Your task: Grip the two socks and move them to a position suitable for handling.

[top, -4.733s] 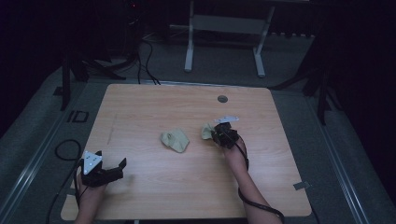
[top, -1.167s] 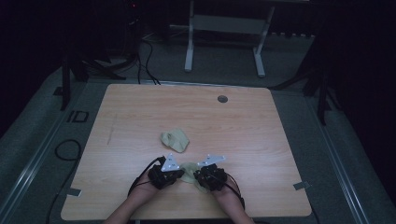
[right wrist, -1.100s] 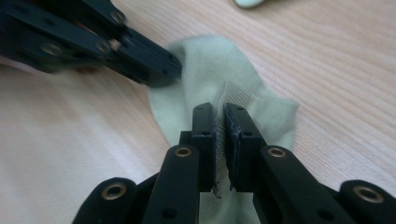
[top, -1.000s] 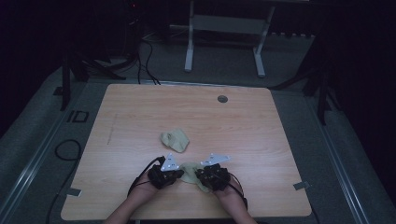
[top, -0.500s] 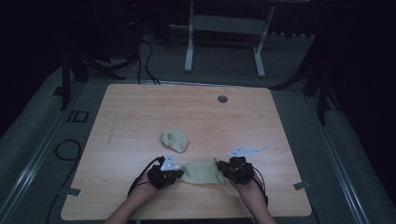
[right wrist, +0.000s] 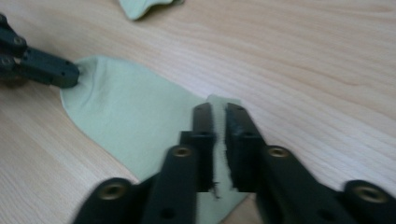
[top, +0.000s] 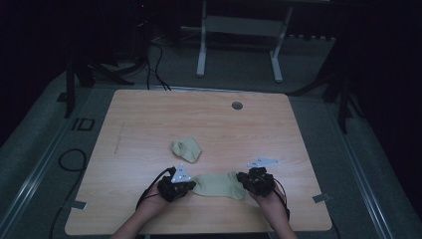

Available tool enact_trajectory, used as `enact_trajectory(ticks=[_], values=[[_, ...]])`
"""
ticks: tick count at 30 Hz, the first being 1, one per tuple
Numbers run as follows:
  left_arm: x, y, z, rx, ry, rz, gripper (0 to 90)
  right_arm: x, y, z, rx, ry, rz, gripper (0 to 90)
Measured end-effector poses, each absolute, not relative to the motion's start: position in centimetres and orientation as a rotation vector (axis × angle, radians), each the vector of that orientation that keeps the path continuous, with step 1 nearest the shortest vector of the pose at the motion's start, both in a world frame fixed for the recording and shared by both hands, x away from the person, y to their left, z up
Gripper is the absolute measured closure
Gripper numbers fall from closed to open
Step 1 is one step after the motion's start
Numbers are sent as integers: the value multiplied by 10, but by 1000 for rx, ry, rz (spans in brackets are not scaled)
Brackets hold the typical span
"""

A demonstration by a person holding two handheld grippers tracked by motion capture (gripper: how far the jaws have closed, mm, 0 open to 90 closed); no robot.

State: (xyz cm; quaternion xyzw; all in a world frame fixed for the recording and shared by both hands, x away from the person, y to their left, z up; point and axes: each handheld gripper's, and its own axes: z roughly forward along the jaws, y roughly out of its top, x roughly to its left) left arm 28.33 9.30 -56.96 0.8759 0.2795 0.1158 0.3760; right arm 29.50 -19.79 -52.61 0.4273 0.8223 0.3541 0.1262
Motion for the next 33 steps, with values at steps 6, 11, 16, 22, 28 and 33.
enact_trajectory(ticks=[6,11,16,22,28,33], values=[[284,94,-570,2238,719,290,893,304,-190,-547,1244,2454,949,880],[284,91,-570,2232,716,280,893,307,-196,-552,1250,2446,899,887],[283,86,-570,2233,698,282,893,307,-205,-553,1280,2430,909,887],[287,80,-570,2232,689,262,893,302,-212,-552,1290,2429,906,887],[288,77,-570,2238,677,261,892,301,-218,-553,1317,2421,921,887],[288,77,-570,2239,679,257,892,301,-218,-553,1311,2420,923,872]])
